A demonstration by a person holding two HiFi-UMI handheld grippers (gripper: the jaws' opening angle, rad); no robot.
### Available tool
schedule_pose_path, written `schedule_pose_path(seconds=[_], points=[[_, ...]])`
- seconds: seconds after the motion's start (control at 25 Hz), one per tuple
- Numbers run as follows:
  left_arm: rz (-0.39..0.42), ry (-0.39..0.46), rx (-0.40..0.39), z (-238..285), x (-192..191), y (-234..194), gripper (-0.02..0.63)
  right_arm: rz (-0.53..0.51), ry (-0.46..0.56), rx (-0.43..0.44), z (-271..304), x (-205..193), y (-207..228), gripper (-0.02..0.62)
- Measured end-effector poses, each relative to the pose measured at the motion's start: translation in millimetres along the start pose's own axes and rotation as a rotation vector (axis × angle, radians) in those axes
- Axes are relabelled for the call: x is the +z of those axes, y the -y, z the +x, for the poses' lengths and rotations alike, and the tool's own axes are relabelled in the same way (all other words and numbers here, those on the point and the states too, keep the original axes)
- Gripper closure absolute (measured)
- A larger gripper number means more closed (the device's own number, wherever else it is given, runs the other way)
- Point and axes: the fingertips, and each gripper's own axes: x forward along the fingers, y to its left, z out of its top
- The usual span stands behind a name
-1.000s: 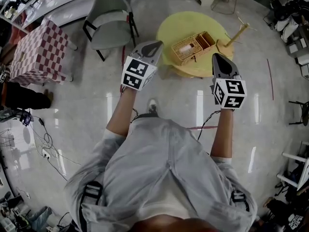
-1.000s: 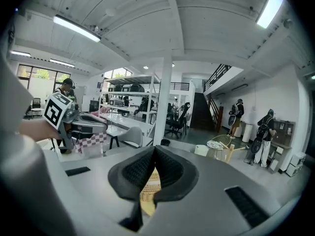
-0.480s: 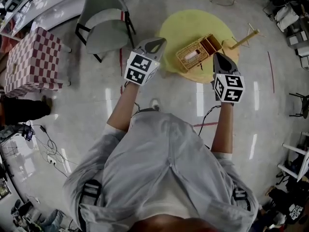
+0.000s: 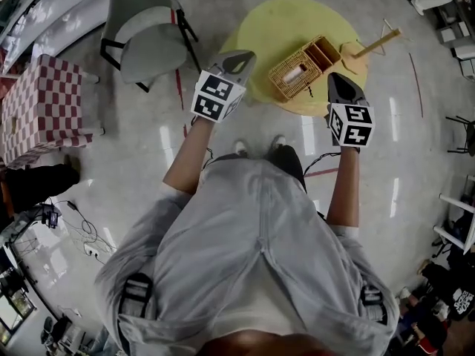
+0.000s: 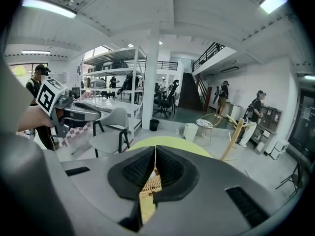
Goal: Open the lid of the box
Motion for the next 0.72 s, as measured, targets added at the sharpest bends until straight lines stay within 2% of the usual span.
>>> schedule_pose_path(seconds=[0.28,0.72], points=[[-0.025,-0.039,-0.018,25.4,-14.2,10.3,0.577,0.023,-0.091,0.017,18.3,-46.4,14.9,0.549],[-0.074,-0.147,-0.010,50.2,-61.3,27.1,0.577,0.063,-0.221,0.105,53.6,-121.3,19.7,0.498]])
